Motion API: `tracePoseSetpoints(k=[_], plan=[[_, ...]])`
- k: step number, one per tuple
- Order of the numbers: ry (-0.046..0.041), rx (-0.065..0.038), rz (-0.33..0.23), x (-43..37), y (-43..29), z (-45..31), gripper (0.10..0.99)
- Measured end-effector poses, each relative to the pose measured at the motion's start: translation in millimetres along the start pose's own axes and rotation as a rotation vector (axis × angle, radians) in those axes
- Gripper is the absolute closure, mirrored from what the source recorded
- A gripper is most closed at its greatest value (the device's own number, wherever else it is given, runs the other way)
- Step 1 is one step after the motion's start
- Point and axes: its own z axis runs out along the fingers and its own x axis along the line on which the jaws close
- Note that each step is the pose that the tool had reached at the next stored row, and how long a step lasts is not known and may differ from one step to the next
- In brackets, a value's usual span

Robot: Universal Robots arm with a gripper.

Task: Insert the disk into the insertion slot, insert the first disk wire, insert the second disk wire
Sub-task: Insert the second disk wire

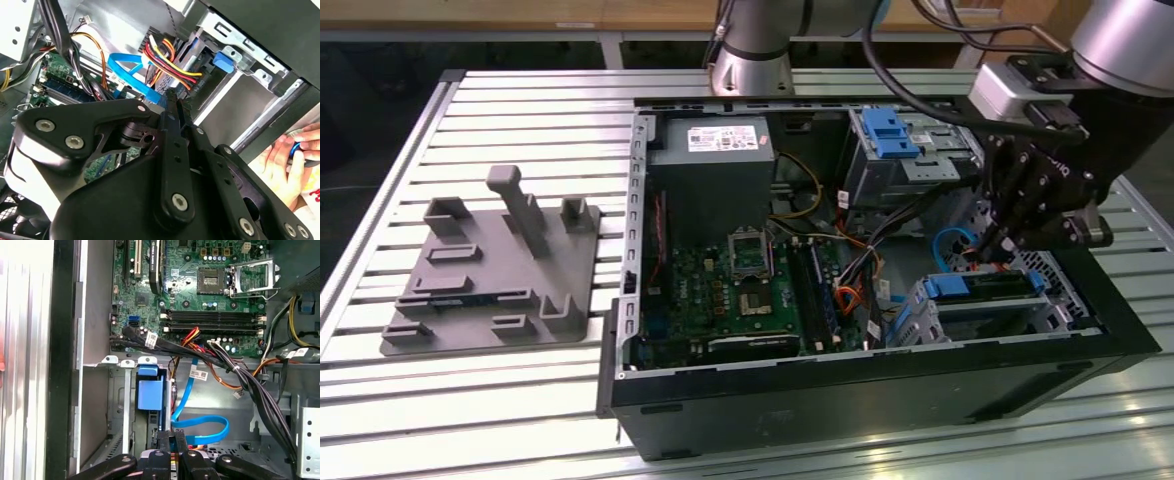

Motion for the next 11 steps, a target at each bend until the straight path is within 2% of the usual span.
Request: tracePoseSetpoints(k=[11], plan=[[-0.0010,-0.002,0.024,7.1,-1.8,2.2,0.925]])
